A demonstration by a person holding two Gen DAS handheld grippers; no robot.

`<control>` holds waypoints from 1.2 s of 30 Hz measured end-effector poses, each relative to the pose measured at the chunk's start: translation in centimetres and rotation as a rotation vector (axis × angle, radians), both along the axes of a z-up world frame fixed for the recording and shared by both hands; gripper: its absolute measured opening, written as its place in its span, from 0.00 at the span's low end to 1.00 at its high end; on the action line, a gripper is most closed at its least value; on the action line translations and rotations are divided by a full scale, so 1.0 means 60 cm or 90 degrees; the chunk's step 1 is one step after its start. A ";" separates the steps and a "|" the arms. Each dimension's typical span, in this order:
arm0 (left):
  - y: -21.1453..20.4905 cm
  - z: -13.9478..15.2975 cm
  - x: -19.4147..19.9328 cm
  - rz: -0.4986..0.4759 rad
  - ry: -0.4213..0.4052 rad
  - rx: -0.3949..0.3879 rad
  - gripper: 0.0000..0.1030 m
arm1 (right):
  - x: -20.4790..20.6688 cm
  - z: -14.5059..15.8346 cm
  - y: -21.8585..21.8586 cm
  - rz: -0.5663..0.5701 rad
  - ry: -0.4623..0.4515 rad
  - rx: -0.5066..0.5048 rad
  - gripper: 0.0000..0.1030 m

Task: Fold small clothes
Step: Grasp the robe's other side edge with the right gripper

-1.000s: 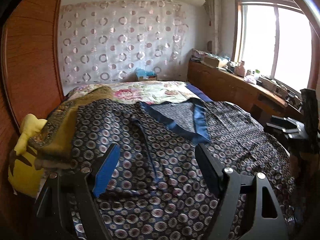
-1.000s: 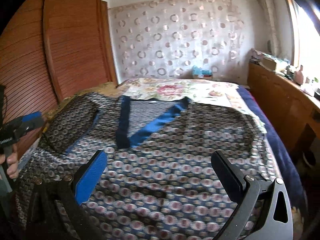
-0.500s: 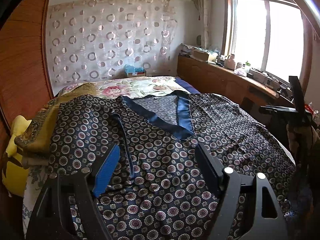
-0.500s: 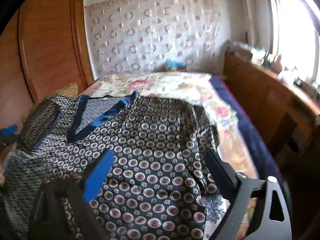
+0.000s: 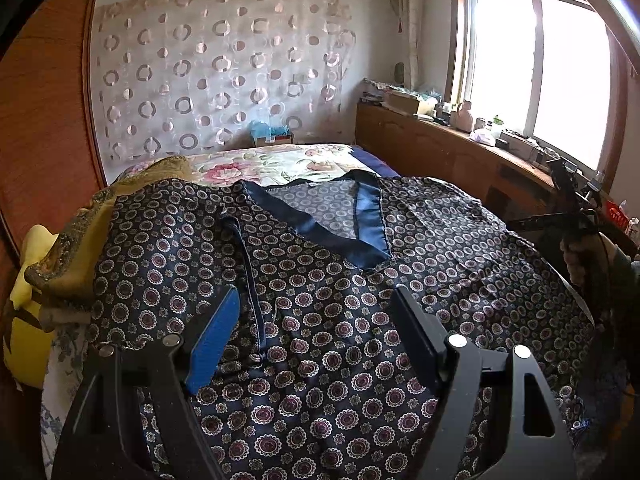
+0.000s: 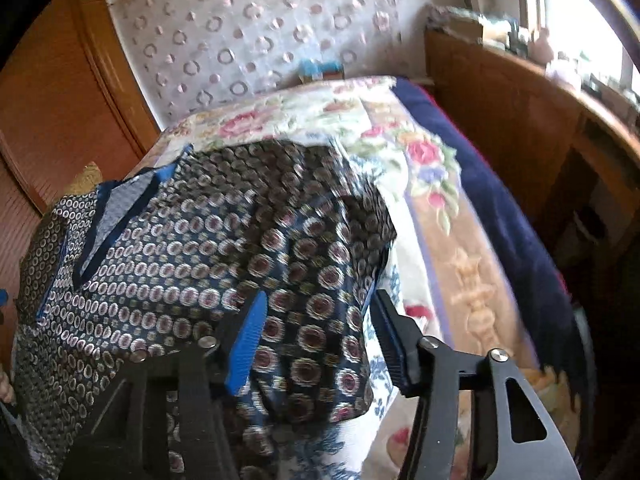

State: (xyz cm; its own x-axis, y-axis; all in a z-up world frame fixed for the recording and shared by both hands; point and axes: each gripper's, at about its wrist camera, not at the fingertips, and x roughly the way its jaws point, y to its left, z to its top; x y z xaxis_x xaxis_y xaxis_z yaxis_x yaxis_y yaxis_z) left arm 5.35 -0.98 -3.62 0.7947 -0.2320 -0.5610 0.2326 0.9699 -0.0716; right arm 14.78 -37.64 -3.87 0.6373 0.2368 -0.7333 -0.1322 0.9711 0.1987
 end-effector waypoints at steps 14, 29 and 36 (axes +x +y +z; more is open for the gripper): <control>-0.007 -0.020 0.005 -0.004 0.028 0.005 0.76 | -0.034 0.022 0.013 0.026 -0.023 -0.118 0.04; -0.012 -0.021 -0.002 -0.003 0.029 0.005 0.76 | -0.131 0.102 0.159 0.140 -0.161 -0.158 0.02; -0.010 -0.016 -0.002 -0.003 0.025 0.005 0.76 | -0.146 0.037 0.207 0.195 -0.092 -0.162 0.02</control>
